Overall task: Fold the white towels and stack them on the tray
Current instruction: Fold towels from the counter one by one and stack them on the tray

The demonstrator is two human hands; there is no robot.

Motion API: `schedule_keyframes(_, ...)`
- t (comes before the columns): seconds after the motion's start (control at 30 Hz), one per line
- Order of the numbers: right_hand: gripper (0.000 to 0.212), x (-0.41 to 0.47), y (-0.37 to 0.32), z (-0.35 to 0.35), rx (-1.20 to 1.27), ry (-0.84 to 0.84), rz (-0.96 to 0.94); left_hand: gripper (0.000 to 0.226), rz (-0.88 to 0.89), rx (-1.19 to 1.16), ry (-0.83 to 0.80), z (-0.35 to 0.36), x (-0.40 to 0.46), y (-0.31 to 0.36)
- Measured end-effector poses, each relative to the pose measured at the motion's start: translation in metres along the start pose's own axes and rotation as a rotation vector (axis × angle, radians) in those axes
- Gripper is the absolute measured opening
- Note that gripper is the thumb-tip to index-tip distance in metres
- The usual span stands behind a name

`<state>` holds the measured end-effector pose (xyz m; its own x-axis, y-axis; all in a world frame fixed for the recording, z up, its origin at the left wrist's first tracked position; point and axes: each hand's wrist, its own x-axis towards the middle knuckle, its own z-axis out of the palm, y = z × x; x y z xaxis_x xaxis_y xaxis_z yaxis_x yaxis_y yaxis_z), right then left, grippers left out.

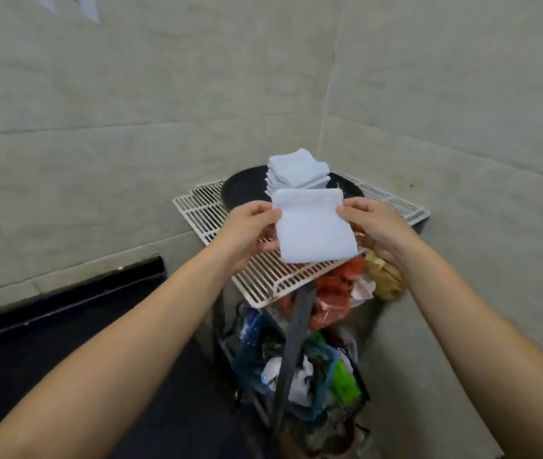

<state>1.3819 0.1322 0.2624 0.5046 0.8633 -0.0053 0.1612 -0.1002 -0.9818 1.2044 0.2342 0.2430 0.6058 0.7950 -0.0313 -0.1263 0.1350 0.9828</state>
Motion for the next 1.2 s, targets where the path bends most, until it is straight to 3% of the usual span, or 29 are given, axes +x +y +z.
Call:
schedule_keyframes(0.17, 0.003, 0.141, -0.028, -0.028, -0.093, -0.067, -0.08, 0.007, 0.035, -0.004, 0.172, 0.029, 0.106, 0.033)
schedule_keyframes(0.37, 0.008, 0.273, -0.041, -0.032, -0.157, -0.234, -0.106, 0.02, -0.03, -0.006, 0.371, 0.033, 0.204, 0.046)
schedule_keyframes(0.6, 0.005, 0.313, -0.003, -0.027, -0.199, -0.301, -0.091, 0.021, -0.133, 0.077, 0.432, 0.027, 0.231, 0.017)
schedule_keyframes(0.7, 0.018, 0.313, -0.005, -0.03, -0.201, -0.282, -0.085, 0.02, -0.115, 0.089, 0.452, 0.024, 0.227, 0.011)
schedule_keyframes(0.83, 0.028, 0.295, -0.024, -0.027, -0.308, -0.132, -0.275, 0.02, -0.062, 0.129, 0.569, 0.011, 0.2, 0.019)
schedule_keyframes(0.93, 0.027, 0.253, -0.046, -0.002, -0.381, -0.114, -0.474, 0.02, -0.026, 0.146, 0.614, -0.01, 0.149, 0.023)
schedule_keyframes(1.1, 0.022, 0.144, -0.051, 0.104, -0.407, -0.323, -0.671, 0.016, -0.011, 0.18, 0.759, -0.062, -0.004, 0.007)
schedule_keyframes(1.2, 0.02, 0.061, -0.028, 0.188, -0.412, -0.488, -0.72, 0.015, -0.052, 0.317, 0.899, -0.101, -0.123, -0.014)
